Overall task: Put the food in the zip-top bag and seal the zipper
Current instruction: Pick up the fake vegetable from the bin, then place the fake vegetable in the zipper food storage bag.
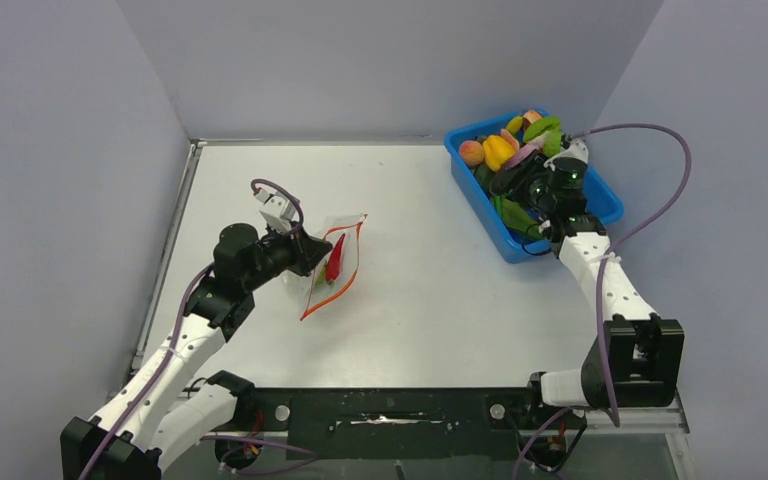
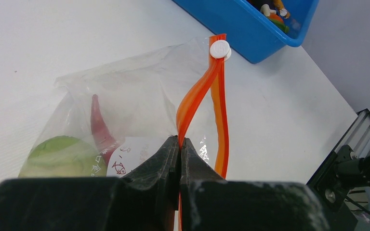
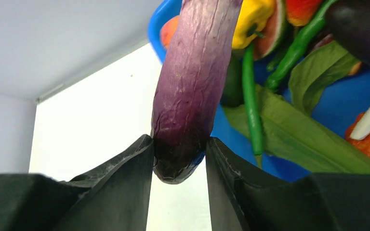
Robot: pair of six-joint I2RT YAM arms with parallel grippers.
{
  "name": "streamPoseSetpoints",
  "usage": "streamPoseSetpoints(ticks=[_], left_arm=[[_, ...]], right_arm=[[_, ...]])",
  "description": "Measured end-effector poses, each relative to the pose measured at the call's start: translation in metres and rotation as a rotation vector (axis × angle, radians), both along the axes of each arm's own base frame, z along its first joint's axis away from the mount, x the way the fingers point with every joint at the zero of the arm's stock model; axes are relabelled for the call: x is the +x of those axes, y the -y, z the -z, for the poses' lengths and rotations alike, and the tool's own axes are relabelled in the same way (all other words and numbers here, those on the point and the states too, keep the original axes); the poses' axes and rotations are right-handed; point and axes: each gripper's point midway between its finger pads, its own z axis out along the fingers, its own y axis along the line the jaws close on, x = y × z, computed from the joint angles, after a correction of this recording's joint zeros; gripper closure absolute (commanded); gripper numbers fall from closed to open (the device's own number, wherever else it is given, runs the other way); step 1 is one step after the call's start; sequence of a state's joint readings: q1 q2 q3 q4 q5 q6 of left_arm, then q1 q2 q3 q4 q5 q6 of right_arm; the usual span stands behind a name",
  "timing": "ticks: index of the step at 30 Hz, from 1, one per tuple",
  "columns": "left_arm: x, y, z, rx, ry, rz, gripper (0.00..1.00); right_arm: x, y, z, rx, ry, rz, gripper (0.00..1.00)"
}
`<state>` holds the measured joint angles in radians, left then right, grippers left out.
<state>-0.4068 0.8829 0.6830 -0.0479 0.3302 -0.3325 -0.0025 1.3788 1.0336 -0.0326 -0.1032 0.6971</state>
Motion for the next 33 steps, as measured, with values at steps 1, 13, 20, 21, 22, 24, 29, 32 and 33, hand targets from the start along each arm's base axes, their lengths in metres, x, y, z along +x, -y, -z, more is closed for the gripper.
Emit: streamPoseSetpoints(ticks=[1, 13, 20, 21, 22, 24, 29, 32, 33], left_arm=[[0.0, 0.0, 0.0, 0.0, -0.001, 0.0, 1.0], [0.001, 0.0, 0.002, 0.003, -0.005, -0.001, 1.0], [0.001, 0.0, 0.002, 0.0, -0.005, -0.002, 1.0], [0.001, 0.0, 0.002, -0.001, -0.003, -0.002, 1.0], [0.001, 0.0, 0.003, -0.001, -0.005, -0.002, 1.0], [0.001, 0.0, 0.004, -0.002, -0.004, -0.002, 1.0], [-0.003, -0.001, 0.008, -0.009, 0.024, -0.001, 1.0], [-0.007, -0.003, 0.005, -0.019, 0.056, 0.0, 1.0], [-0.007, -0.004, 0.003, -0.024, 0.069, 0.0, 1.0]], right_arm=[[-0.005, -0.006, -0.003, -0.012, 0.001, -0.022, 0.72], [-0.074, -0.11, -0.057, -0.069, 0.141, -0.408, 0.69], [-0.123, -0.166, -0.034, -0.052, 0.029, -0.629, 0.68], [-0.131, -0.175, -0.032, -0.045, 0.016, -0.667, 0.68], [-0.14, -0.184, -0.03, -0.037, 0.005, -0.704, 0.68], [-0.157, -0.199, -0.029, -0.012, -0.017, -0.774, 0.68], [-0.198, -0.234, -0.029, 0.042, -0.059, -0.927, 0.67], [-0.223, -0.252, -0.026, 0.044, -0.103, -1.007, 0.67], [-0.231, -0.258, -0.026, 0.044, -0.117, -1.03, 0.67]])
